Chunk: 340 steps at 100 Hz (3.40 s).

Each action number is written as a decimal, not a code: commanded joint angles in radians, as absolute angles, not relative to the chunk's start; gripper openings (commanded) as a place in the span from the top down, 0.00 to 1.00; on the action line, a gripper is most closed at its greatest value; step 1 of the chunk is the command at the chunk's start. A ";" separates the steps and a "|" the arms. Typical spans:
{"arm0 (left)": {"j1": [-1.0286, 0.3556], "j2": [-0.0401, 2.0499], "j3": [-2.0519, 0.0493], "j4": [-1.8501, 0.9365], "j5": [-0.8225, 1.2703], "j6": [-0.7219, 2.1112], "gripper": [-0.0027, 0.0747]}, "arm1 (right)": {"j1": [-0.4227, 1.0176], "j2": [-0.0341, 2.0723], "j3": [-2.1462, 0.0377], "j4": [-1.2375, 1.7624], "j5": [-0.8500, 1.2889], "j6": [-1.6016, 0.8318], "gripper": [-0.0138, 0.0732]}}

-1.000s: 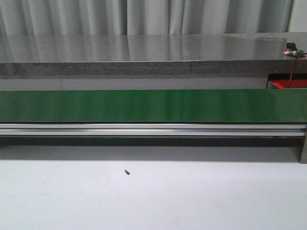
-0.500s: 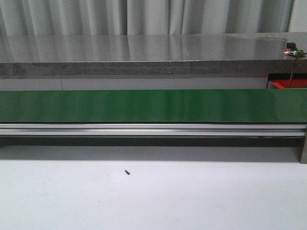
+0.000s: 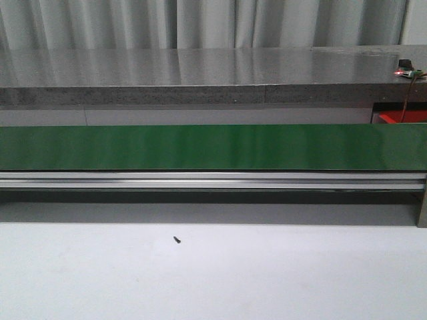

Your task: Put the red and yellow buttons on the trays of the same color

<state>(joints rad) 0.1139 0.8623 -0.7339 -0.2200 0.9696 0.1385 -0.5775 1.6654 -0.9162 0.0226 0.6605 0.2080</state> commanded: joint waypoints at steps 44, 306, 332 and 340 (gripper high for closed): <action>0.107 0.855 -0.759 -0.235 0.926 0.141 0.99 | -0.577 1.399 -0.938 0.016 0.695 0.207 0.12; 0.107 0.855 -0.759 -0.235 0.926 0.141 0.99 | -0.007 0.605 -0.507 0.048 0.543 0.029 0.92; 0.107 0.855 -0.759 -0.235 0.926 0.141 0.99 | -0.007 0.605 -0.507 0.048 0.543 0.029 0.92; 0.107 0.855 -0.759 -0.235 0.926 0.141 0.99 | -0.007 0.605 -0.507 0.048 0.543 0.029 0.92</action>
<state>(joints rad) 0.1139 0.8623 -0.7339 -0.2200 0.9696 0.1385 -0.0011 0.6064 -0.4811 0.0564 0.6133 0.0397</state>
